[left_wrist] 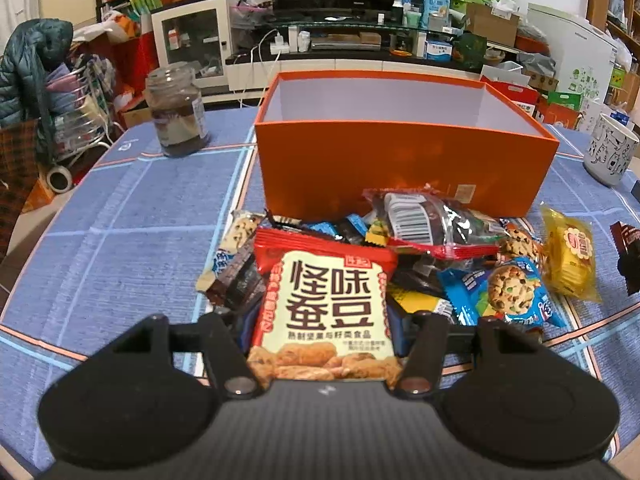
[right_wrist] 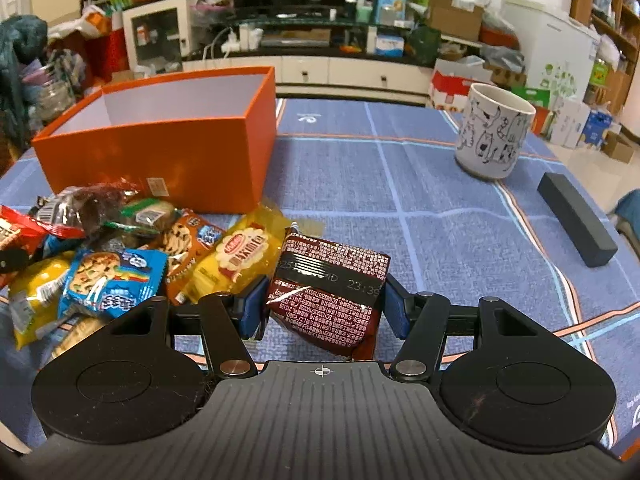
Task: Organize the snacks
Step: 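Lift both packs over the orange box and open both tools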
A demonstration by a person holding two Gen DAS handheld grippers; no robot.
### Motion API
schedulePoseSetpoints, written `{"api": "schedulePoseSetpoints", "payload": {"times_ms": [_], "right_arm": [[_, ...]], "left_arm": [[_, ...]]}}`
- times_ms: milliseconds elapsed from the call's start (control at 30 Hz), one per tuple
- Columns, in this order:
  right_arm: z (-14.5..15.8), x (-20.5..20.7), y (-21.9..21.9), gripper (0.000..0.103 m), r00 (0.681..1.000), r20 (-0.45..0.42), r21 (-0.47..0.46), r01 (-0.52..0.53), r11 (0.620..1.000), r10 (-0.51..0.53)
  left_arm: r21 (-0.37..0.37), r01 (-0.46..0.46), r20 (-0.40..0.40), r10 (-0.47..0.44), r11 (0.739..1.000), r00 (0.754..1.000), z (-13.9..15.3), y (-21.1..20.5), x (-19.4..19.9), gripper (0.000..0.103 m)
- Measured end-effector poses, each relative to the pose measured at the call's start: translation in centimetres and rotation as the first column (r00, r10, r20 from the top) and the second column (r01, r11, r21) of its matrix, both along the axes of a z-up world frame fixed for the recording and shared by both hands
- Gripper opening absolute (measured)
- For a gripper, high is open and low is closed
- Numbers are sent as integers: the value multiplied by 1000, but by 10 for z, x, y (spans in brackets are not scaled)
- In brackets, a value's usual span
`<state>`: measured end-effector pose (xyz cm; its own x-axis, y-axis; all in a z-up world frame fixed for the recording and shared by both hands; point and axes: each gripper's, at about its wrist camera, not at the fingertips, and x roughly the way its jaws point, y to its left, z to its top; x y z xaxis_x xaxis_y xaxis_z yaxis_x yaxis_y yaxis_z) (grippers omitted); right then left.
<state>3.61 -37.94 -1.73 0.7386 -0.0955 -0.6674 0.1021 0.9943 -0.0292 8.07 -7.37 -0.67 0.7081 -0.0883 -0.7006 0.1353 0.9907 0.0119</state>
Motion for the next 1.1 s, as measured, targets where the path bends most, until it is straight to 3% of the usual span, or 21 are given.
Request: {"api": "schedulePoseSetpoints", "payload": {"times_ms": [500,800,933,1100], "right_arm": [[10,-4,-2,49,999,51,18,7,1000,-8],[30,-3,13,48,994,103,57,-38,998,32],[57,10,26,48,984,162,66,-82,994,70],[86,49,46,48,967,218,69,-149,986,131]], "left_arm": [[-54,-14,48,16,998,999,19,13,-13,57],[-120,-10,134,26,993,991,53,29,-26,57],[-123,-44,171,65,991,983,72,37,-7,57],[-107,-4,210,27,994,977,93,25,41,57]]}}
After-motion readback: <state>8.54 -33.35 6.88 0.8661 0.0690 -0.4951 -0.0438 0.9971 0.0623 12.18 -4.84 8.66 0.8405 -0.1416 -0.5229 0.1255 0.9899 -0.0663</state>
